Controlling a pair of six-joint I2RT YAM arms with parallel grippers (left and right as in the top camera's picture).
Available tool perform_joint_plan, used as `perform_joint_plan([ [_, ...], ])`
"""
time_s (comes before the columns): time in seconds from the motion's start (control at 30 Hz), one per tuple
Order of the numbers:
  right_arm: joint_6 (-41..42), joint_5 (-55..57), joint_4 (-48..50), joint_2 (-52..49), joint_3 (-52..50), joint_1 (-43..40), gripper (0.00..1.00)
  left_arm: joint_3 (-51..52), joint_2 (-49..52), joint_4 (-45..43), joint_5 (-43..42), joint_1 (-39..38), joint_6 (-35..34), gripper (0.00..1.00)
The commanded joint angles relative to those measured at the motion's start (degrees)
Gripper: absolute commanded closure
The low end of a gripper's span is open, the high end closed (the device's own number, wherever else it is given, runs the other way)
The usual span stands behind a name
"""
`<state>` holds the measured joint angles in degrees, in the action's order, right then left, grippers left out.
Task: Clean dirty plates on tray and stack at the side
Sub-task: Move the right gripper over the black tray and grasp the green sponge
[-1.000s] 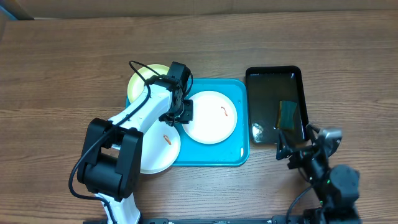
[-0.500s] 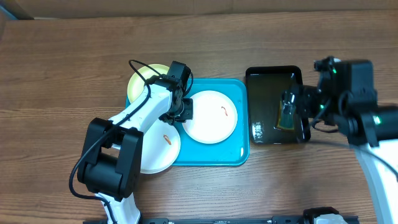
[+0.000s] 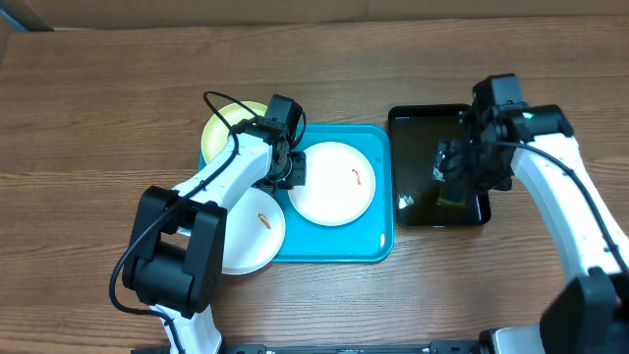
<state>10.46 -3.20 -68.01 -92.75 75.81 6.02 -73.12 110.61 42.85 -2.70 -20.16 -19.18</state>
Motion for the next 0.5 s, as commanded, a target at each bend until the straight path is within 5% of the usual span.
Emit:
perform_joint_plan([
  [0.0, -0.13, 5.55, 0.26, -2.73, 0.33, -0.2, 0.16, 0.24, 0.66, -0.17, 1.66, -0.15, 2.1, 0.96],
  [0.17, -0.17, 7.45, 1.14, -6.93, 0.33, -0.22, 0.21, 0.24, 0.66, -0.24, 1.66, -0.15, 2.05, 0.96],
  [0.3, -0.13, 7.45, 3.63, -10.05, 0.33, -0.2, 0.56, 0.24, 0.66, -0.22, 1.64, -0.15, 2.05, 0.96],
  [0.33, 0.07, 7.45, 4.33, -10.86, 0.33, -0.2, 0.59, 0.24, 0.66, -0.22, 1.64, -0.15, 2.05, 0.96],
  [0.47, 2.03, 7.65, 6.23, -12.74, 0.33, -0.22, 0.44, 0.24, 0.66, -0.2, 1.64, -0.15, 2.05, 0.96],
])
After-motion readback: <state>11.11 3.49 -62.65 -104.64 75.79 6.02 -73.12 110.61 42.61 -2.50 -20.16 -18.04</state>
